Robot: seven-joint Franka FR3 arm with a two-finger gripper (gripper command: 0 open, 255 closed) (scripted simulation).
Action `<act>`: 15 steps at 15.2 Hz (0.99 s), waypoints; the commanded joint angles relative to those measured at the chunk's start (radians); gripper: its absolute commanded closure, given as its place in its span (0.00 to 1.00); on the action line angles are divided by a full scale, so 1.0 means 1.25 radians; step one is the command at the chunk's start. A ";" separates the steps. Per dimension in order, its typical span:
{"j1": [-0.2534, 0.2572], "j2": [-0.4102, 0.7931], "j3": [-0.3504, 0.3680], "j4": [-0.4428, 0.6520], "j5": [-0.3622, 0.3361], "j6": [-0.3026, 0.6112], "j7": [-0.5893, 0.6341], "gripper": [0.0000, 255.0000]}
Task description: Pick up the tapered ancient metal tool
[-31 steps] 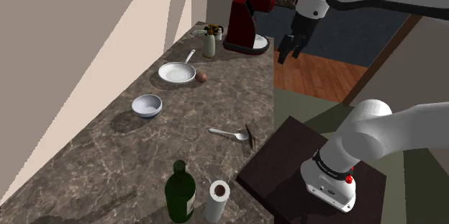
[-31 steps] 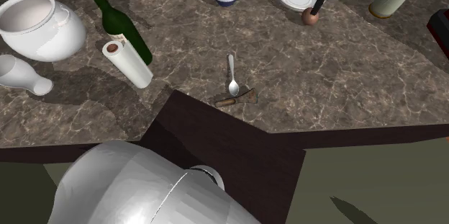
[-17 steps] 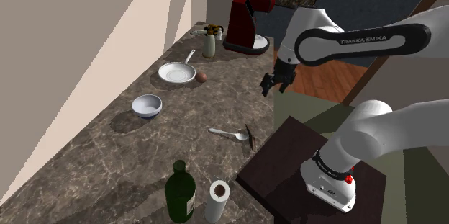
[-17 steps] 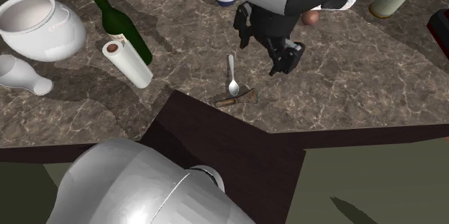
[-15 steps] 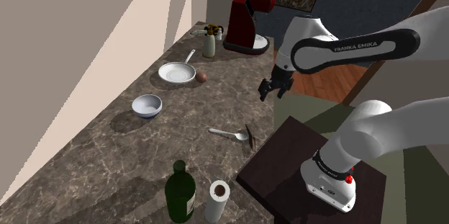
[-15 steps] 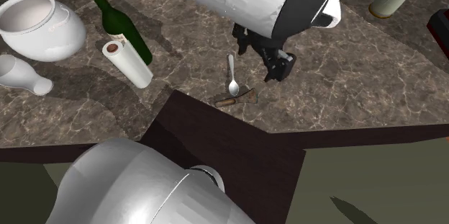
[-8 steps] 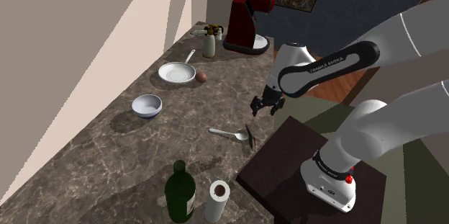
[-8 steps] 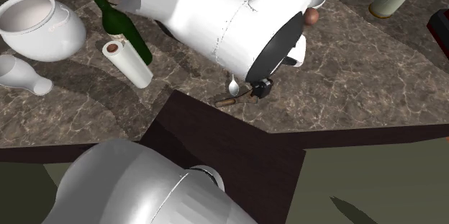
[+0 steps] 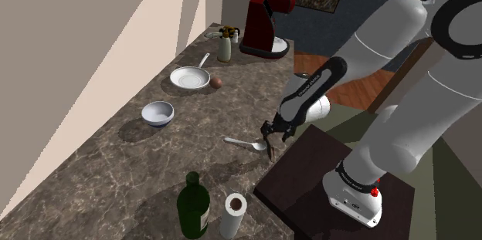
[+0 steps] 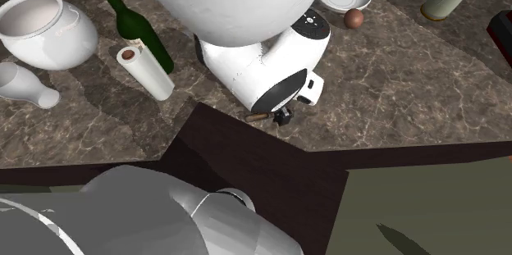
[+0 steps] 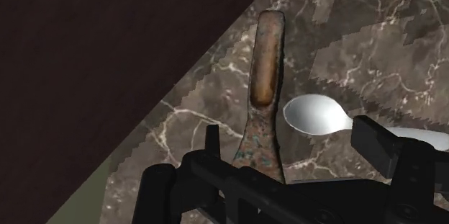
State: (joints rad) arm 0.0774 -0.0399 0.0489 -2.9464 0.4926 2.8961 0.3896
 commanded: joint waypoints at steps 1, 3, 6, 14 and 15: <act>0.023 0.074 0.012 0.021 0.129 0.052 -0.066 0.00; 0.015 0.116 0.036 0.037 0.206 0.076 -0.129 0.00; -0.019 0.178 0.089 0.066 0.317 0.112 -0.226 0.00; -0.069 0.232 0.147 0.092 0.397 0.145 -0.304 1.00; -0.069 0.232 0.147 0.092 0.397 0.145 -0.304 1.00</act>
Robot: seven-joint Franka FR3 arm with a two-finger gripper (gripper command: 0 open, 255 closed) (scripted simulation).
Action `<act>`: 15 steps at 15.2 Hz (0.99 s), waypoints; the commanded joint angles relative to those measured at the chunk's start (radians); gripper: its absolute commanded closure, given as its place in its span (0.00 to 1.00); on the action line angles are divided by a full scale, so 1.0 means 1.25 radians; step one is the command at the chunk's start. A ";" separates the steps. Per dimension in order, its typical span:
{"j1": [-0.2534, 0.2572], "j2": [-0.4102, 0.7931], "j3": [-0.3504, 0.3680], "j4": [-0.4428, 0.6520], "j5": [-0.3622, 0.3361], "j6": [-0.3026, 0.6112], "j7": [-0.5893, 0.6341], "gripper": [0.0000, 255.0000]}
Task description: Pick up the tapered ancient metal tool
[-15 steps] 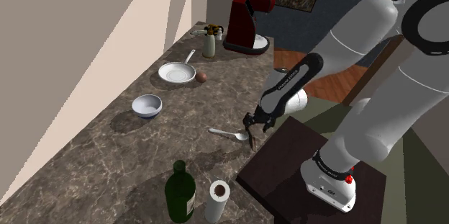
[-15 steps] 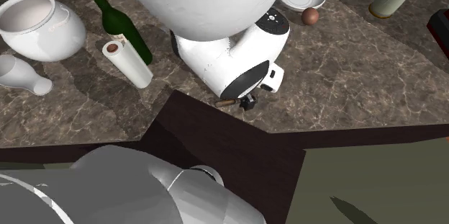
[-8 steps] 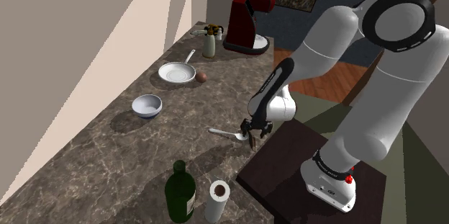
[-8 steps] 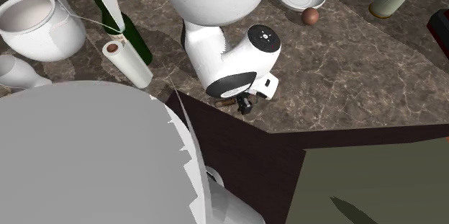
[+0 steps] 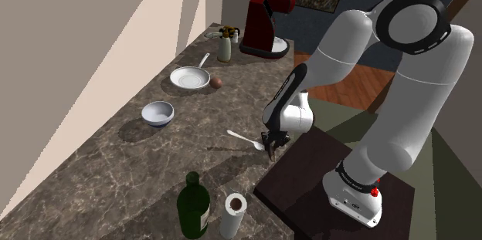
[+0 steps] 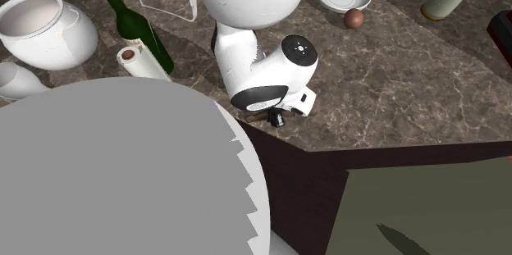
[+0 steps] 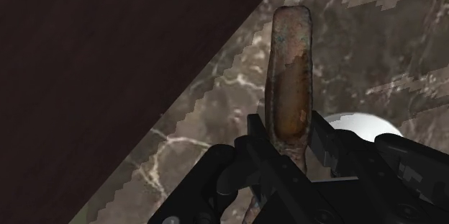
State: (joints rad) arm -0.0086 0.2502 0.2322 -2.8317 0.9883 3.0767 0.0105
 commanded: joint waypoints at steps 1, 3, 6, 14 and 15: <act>0.000 0.000 0.000 0.000 0.000 0.000 0.000 1.00; 0.000 0.000 0.000 0.000 0.000 0.000 0.000 1.00; 0.020 -0.021 -0.021 -0.010 -0.028 -0.013 0.030 1.00; 0.108 -0.187 -0.162 -0.080 -0.319 -0.111 0.278 1.00; 0.105 -0.207 -0.168 -0.086 -0.354 -0.124 0.306 1.00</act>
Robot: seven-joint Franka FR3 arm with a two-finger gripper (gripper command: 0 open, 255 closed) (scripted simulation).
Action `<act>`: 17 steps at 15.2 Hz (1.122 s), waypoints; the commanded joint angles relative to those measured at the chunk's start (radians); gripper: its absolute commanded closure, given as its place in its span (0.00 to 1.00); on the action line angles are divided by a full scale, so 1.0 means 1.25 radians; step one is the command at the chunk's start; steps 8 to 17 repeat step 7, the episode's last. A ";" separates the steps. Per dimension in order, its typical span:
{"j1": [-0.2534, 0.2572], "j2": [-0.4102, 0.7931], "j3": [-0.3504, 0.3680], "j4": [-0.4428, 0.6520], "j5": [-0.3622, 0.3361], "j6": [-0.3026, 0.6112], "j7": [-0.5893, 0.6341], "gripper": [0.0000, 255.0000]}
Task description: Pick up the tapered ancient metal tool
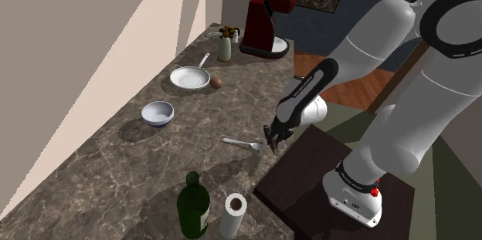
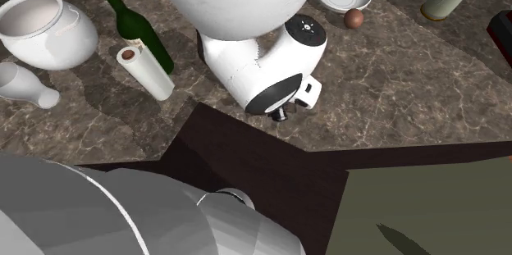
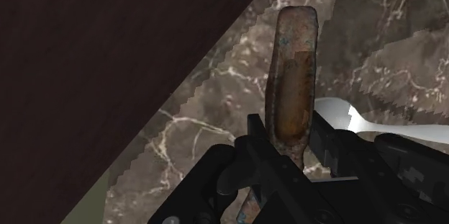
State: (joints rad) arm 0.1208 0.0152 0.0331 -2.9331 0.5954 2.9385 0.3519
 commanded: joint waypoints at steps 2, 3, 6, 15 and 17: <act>-0.010 -0.059 -0.012 -0.015 -0.101 -0.042 0.080 1.00; -0.018 -0.079 -0.011 -0.019 -0.126 -0.057 0.100 1.00; -0.035 -0.121 -0.005 -0.024 -0.169 -0.092 0.134 1.00; -0.035 -0.121 -0.005 -0.024 -0.168 -0.092 0.133 1.00; -0.035 -0.121 -0.005 -0.024 -0.168 -0.092 0.133 1.00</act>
